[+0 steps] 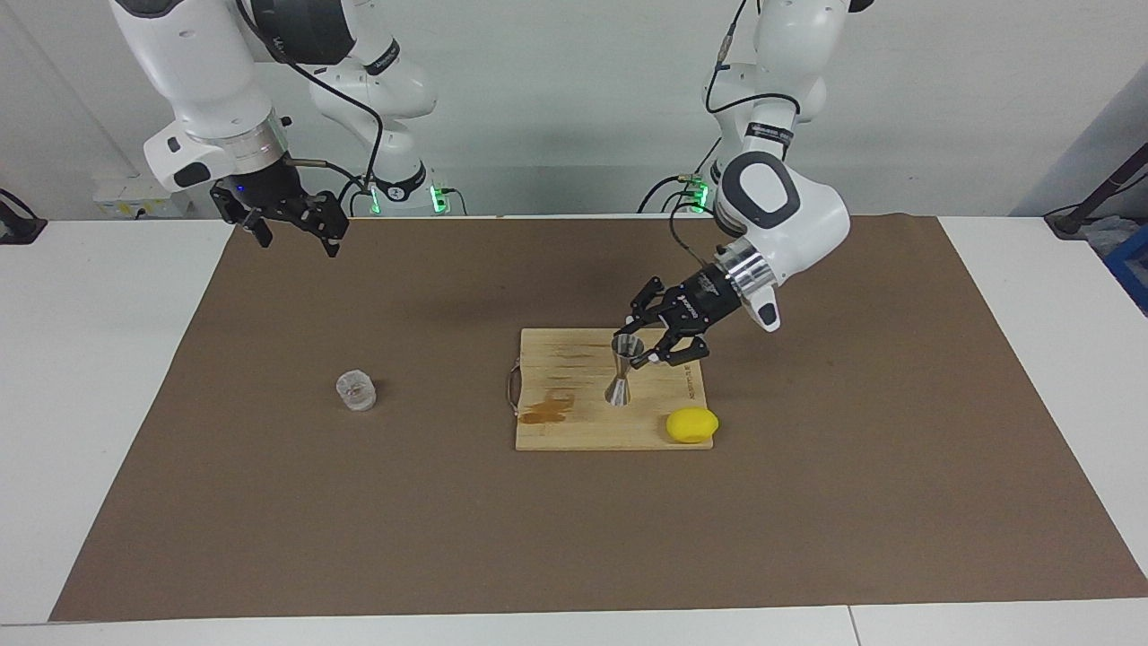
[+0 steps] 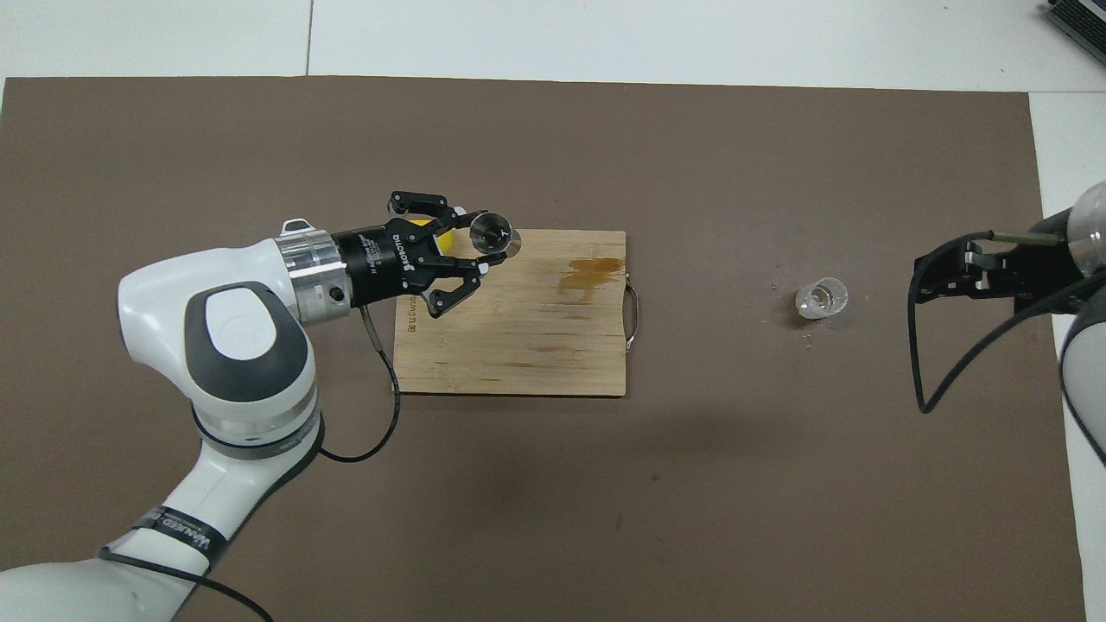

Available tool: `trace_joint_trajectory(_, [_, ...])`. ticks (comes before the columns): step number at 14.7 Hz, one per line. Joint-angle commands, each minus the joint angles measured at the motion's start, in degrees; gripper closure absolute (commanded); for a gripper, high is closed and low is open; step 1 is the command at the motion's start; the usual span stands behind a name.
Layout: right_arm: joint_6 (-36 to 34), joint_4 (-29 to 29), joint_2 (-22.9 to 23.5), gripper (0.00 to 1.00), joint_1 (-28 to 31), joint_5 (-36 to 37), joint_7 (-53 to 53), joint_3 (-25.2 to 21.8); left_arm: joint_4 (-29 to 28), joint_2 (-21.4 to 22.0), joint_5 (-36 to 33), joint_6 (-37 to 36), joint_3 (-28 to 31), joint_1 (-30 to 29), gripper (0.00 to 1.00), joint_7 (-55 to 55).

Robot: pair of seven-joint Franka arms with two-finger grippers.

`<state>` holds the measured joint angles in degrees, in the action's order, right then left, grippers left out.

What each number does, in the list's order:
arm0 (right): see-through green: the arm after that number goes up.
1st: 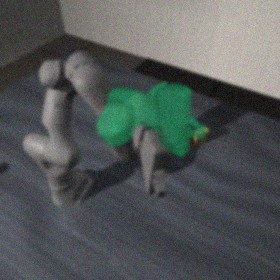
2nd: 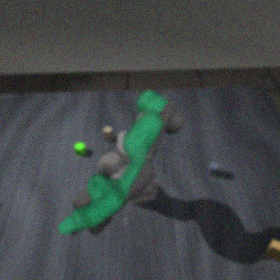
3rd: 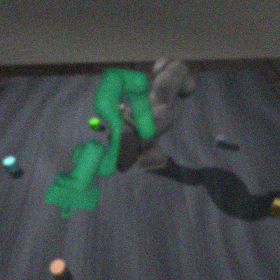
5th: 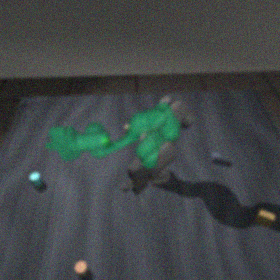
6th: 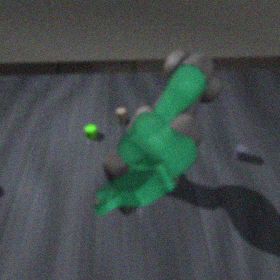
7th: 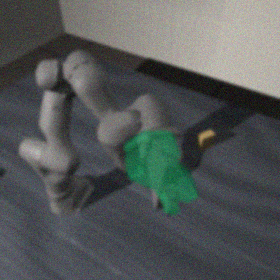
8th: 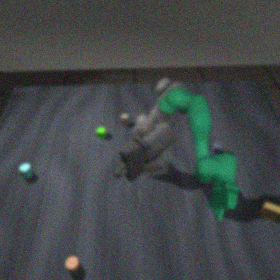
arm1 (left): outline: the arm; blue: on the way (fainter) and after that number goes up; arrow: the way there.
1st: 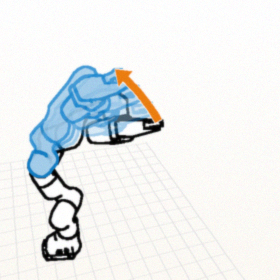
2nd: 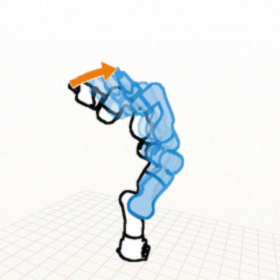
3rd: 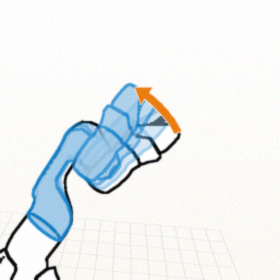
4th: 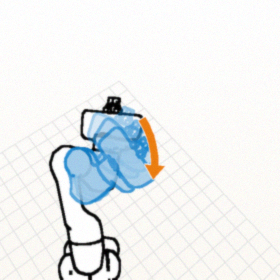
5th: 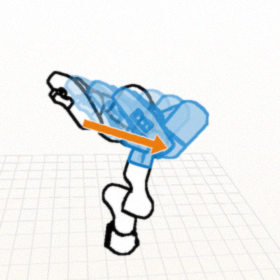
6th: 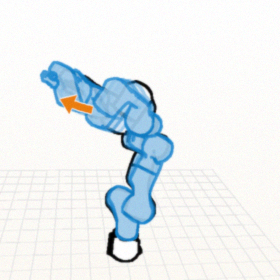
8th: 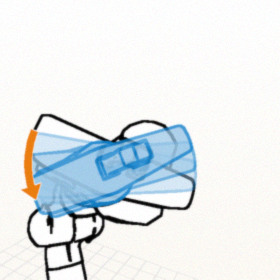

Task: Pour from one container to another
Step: 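Carry the dark cup with the left gripper over the wooden board, then set the dark cup on the board while the right gripper reaches the glass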

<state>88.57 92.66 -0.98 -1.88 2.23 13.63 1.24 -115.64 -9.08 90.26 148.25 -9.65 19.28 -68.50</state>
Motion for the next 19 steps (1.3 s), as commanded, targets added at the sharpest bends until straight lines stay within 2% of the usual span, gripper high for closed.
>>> trace_joint_trajectory(1, [0.3, 0.9, -1.0, 0.01, 0.7, -1.3, -1.7, -0.1, 1.6, -1.8, 6.3, 7.8, 0.9, 5.8, 1.0, -0.7])
trace_joint_trajectory(3, [0.5, 0.9, -1.0, 0.01, 0.7, -1.4, -1.6, 0.0, 2.1, -2.0, 7.5, 9.2, 0.9, 7.1, 1.0, -0.8])
trace_joint_trajectory(7, [0.1, 0.9, -1.0, 0.01, 0.7, -1.4, -1.2, -0.1, 5.2, -6.0, 11.1, 13.1, 0.3, 9.6, 1.0, -1.3])
trace_joint_trajectory(9, [-0.1, 1.4, -0.9, 0.06, 0.7, -1.4, 0.2, -0.2, 5.2, -7.3, 11.0, 13.3, 0.3, 10.3, 1.0, -1.1])
trace_joint_trajectory(13, [0.5, 2.3, -0.6, 0.06, 2.0, -1.5, 7.5, -0.2, 5.4, -8.1, 11.5, 13.3, 0.2, 11.0, 1.0, -1.1])
trace_joint_trajectory(15, [1.3, 3.0, -0.6, 0.07, 2.9, -3.1, 12.6, -0.2, 5.3, -8.1, 14.2, 13.5, 0.2, 11.7, 1.0, -0.9])
trace_joint_trajectory(19, [2.5, 4.0, 0.0, 0.07, 3.8, -5.6, 22.5, -0.2, 5.8, -9.4, 14.2, 13.5, 0.2, 11.8, 1.0, -0.8])
